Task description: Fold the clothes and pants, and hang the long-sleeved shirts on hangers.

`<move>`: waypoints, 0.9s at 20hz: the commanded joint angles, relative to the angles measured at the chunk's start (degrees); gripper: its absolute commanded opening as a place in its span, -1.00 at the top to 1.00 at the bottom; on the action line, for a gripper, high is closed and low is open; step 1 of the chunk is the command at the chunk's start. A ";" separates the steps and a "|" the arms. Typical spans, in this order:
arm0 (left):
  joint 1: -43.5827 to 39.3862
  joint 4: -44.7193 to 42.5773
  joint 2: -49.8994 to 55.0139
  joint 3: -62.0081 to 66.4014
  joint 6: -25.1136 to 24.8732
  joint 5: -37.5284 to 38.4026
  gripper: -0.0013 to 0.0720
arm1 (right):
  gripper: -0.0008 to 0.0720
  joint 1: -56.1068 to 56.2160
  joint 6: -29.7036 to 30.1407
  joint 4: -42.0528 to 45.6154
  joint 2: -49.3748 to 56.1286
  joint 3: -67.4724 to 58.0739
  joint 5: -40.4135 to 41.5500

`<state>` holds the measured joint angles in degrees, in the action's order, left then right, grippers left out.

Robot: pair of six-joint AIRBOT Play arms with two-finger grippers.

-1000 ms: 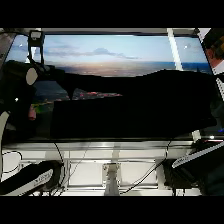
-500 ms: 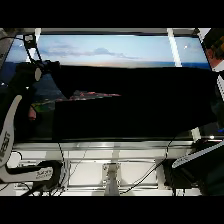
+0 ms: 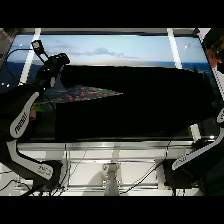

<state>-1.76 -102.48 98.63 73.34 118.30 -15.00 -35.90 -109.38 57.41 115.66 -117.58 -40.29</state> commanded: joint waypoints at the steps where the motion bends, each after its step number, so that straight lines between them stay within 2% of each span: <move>1: 0.74 2.23 0.09 0.07 0.24 -3.43 0.09 | -0.74 -0.15 0.09 1.60 -0.17 -0.04 -5.62; 2: 0.74 2.21 -1.27 0.07 0.22 -0.96 0.58 | -0.62 -0.74 2.19 1.57 -0.17 -0.04 -9.11; 3: 0.74 2.10 -2.97 0.07 0.22 4.24 0.94 | -0.04 -1.57 5.57 1.49 -0.20 -0.04 -13.60; 4: 0.74 2.03 -5.01 0.07 0.22 12.63 0.95 | 0.66 -2.40 8.61 1.51 -0.24 -0.04 -18.03; 5: 0.98 2.03 -6.82 0.07 0.20 21.70 0.95 | 0.94 -3.45 10.75 1.49 -0.26 -0.04 -22.38; 6: 1.38 2.01 -8.63 0.07 -0.63 32.35 0.95 | 0.94 -4.50 12.22 1.31 -0.26 -0.04 -26.47; 7: 1.95 2.29 -9.90 0.07 -3.82 42.03 0.96 | 0.95 -5.64 13.75 1.29 -0.24 -0.02 -30.45; 8: 2.73 3.56 -10.67 0.07 -9.44 50.73 0.96 | 0.95 -6.64 14.49 0.96 -0.24 -0.02 -33.86; 9: 4.02 7.58 -10.93 0.07 -17.90 58.60 0.96 | 0.95 -7.65 16.31 -0.52 -0.15 -0.02 -37.46; 10: 5.95 14.73 -10.82 0.04 -27.28 64.89 0.96 | 0.95 -8.55 18.71 -3.19 0.00 -0.02 -40.74; 11: 8.31 22.77 -10.54 0.04 -34.18 69.51 0.96 | 0.94 -9.20 20.50 -5.66 0.22 -0.02 -43.34; 12: 11.15 30.56 -10.08 0.04 -37.53 72.26 0.95 | 0.93 -9.49 20.81 -7.02 0.33 -0.02 -45.33; 13: 13.60 35.76 -9.55 0.02 -37.44 72.89 0.95 | 0.60 -9.53 21.03 -6.75 0.35 -0.02 -46.47; 14: 15.76 39.30 -9.03 0.02 -37.44 72.65 0.76 | -0.14 -9.53 21.05 -6.54 0.35 -0.02 -46.97; 15: 17.11 41.11 -8.55 0.04 -37.59 71.67 0.11 | -0.62 -9.40 21.07 -6.60 0.35 -0.02 -46.49; 16: 17.88 42.66 -8.04 0.04 -37.57 70.53 -0.40 | -0.66 -9.33 21.07 -6.73 0.35 -0.02 -45.86; 18: 17.79 45.72 -6.69 0.04 -37.88 67.73 -0.40 | -0.66 -8.96 21.07 -6.84 0.35 -0.02 -45.66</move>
<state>13.91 -66.06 90.56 73.41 83.96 51.90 -44.88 -89.30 51.48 115.96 -117.58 -84.18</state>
